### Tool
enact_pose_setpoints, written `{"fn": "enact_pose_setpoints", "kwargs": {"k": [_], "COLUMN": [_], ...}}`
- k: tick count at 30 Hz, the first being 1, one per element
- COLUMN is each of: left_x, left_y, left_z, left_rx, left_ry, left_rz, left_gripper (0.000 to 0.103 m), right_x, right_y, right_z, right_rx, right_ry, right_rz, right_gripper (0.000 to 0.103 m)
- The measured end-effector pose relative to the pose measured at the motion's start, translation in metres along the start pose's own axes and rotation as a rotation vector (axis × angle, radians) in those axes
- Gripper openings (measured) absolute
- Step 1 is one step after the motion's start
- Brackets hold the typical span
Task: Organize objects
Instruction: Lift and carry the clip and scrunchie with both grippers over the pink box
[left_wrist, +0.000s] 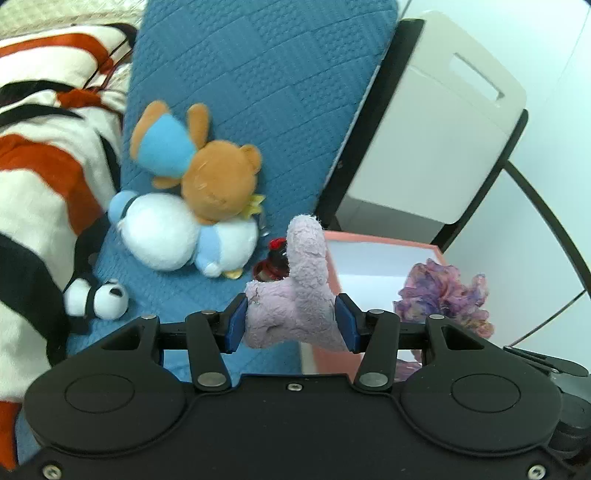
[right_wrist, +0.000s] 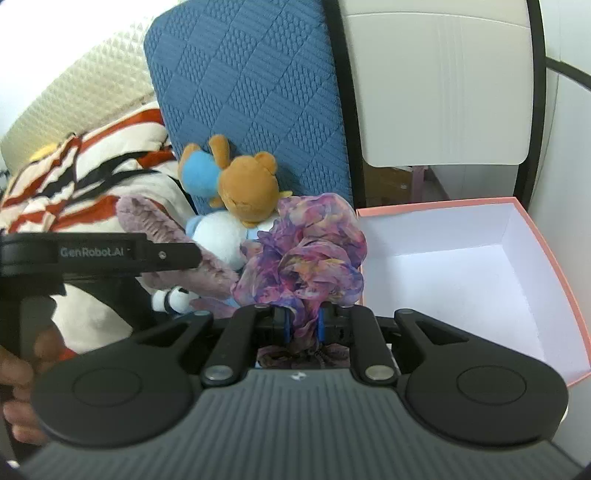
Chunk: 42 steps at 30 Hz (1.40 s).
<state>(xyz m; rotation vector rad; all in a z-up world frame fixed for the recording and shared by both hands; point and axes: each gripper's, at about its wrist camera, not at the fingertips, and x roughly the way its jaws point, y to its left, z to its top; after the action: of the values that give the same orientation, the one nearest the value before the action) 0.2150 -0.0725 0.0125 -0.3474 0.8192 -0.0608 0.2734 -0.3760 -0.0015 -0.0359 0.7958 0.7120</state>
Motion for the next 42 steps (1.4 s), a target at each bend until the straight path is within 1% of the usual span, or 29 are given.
{"fn": "enact_pose_setpoints", "kwargs": {"k": [3, 6, 9, 13, 19, 24, 28, 37, 39, 42], "left_x": [0.003, 0.007, 0.013, 0.021, 0.041, 0.064, 0.086, 0.138, 0.149, 0.164], "left_y": [-0.014, -0.028, -0.044, -0.065, -0.104, -0.129, -0.142, -0.155, -0.159, -0.157], "left_z": [0.006, 0.008, 0.011, 0.018, 0.023, 0.014, 0.003, -0.030, -0.038, -0.047], "left_rx": [-0.010, -0.016, -0.023, -0.028, 0.000, 0.013, 0.001, -0.032, -0.024, -0.046], "left_ry": [0.003, 0.009, 0.013, 0.011, 0.018, 0.045, 0.076, 0.160, 0.185, 0.216], "left_rz": [0.001, -0.014, -0.027, -0.040, -0.050, -0.051, -0.060, -0.061, -0.056, -0.055], "left_gripper": [0.048, 0.048, 0.048, 0.048, 0.048, 0.048, 0.048, 0.048, 0.048, 0.048], "right_x": [-0.004, -0.009, -0.012, -0.016, -0.014, -0.006, 0.007, 0.050, 0.059, 0.070], "right_y": [-0.011, -0.024, -0.034, -0.051, -0.085, -0.123, -0.151, -0.204, -0.213, -0.223], "right_z": [0.010, 0.019, 0.032, 0.045, 0.039, 0.025, 0.014, -0.021, -0.028, -0.037], "right_rx": [0.000, 0.014, -0.015, -0.021, 0.018, 0.069, 0.110, 0.191, 0.212, 0.222], "right_ry": [-0.026, -0.042, -0.073, -0.098, -0.094, -0.063, -0.013, 0.125, 0.151, 0.182], "right_rz": [-0.008, 0.007, -0.002, 0.005, -0.003, -0.027, -0.046, -0.081, -0.081, -0.095], "right_gripper": [0.017, 0.017, 0.017, 0.017, 0.017, 0.017, 0.018, 0.017, 0.017, 0.017]}}
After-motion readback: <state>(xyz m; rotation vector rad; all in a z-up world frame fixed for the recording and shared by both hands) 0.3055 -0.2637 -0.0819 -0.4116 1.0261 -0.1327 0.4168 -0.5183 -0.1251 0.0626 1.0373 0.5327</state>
